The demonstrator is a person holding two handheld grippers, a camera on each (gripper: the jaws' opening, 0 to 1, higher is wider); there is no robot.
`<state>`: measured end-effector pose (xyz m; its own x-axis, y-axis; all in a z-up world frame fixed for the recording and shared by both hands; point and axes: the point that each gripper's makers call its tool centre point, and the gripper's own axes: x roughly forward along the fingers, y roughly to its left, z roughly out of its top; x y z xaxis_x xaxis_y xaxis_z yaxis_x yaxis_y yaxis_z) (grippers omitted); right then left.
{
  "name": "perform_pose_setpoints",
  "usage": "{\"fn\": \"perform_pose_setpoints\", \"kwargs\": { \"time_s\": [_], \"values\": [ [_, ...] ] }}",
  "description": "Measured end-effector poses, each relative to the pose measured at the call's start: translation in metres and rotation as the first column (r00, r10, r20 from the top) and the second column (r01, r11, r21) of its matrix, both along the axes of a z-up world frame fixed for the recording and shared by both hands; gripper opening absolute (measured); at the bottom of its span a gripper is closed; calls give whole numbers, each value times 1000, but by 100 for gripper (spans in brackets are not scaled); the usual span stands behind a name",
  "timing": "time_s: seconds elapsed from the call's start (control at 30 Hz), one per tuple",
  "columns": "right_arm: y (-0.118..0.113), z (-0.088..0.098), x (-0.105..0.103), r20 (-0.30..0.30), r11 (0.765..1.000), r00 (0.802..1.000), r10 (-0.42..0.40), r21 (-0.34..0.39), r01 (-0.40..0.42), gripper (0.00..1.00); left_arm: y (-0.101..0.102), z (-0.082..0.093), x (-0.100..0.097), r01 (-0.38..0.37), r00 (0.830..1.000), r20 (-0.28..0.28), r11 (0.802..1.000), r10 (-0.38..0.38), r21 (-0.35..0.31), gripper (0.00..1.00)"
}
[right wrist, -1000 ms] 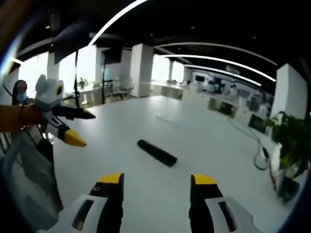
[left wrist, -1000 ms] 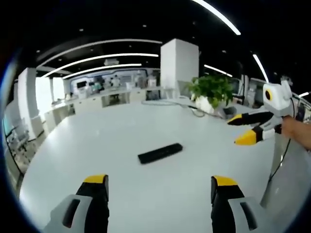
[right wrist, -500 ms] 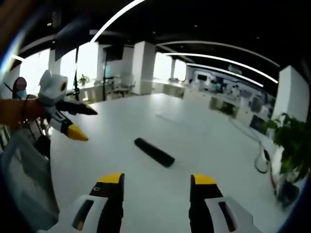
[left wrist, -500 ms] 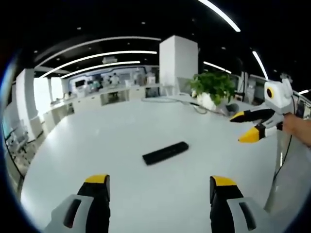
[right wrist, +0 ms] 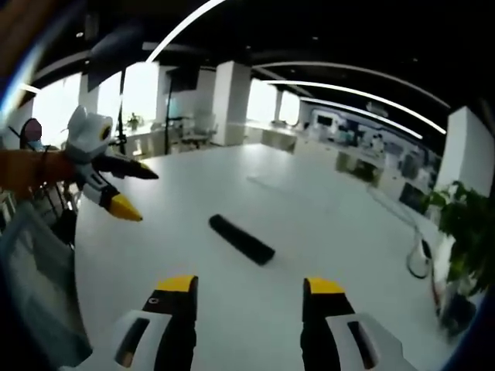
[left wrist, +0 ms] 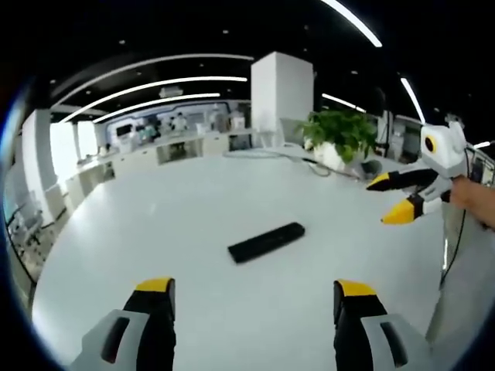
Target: Press the specified remote control buttons in sequence, fully releasing each button before pressing the next.
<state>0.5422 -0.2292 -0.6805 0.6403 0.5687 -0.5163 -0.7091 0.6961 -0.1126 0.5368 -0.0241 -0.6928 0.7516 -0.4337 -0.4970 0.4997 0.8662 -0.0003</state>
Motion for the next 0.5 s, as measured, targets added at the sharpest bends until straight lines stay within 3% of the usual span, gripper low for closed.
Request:
{"fn": "perform_pose_setpoints", "kwargs": {
  "time_s": [0.5],
  "values": [
    [-2, -20, 16, -35, 999, 999, 22, -41, -23, 51, 3, -24, 15, 17, 999, -52, 1000, -16, 17, 86]
  ]
}}
